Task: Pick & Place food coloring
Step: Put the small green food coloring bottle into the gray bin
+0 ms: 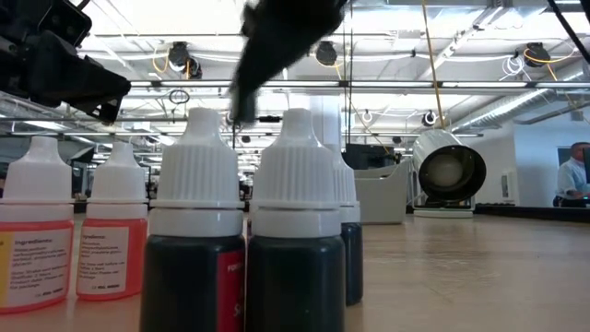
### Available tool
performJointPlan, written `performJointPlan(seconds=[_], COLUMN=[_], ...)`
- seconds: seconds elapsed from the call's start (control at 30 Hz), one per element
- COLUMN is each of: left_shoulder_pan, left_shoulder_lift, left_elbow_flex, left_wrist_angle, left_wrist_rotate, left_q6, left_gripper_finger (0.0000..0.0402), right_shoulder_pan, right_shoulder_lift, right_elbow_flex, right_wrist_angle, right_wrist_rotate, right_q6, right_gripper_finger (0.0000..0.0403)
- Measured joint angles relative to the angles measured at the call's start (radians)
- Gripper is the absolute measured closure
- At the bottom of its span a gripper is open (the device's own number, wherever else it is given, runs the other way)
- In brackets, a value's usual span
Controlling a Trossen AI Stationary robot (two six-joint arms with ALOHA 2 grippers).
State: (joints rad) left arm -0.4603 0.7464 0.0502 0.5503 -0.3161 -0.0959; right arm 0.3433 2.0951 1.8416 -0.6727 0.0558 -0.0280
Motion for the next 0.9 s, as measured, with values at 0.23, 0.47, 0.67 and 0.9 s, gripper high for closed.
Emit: performJointPlan(seconds=[0.23, 0.47, 0.67, 0.9], left_shoulder_pan=[0.0, 0.0, 0.0, 0.0], left_shoulder_lift=[0.0, 0.0, 0.0, 0.0], left_elbow_flex=[0.0, 0.0, 0.0, 0.0], left_wrist_angle=[0.0, 0.0, 0.0, 0.0], left_wrist_rotate=[0.0, 0.0, -0.011, -0.03], left_q6=[0.0, 0.001, 0.008, 0.009], left_gripper_finger=[0.036, 0.036, 0.036, 0.036], right_shoulder_pan=[-0.081, -0.248, -0.383, -0.425], right_shoulder_lift=[-0.237, -0.578, -0.757, -0.714], right_elbow_flex=[-0.084, -0.45, -0.765, -0.942], right_wrist_angle=[-0.063, -0.001, 0.22, 0.355], right_wrist_rotate=[0.132, 0.218, 0.233, 0.228], right_q6=[-0.062, 0.055, 0.15, 0.175], right_gripper_finger=[0.0346, 0.0347, 0.0347, 0.0347])
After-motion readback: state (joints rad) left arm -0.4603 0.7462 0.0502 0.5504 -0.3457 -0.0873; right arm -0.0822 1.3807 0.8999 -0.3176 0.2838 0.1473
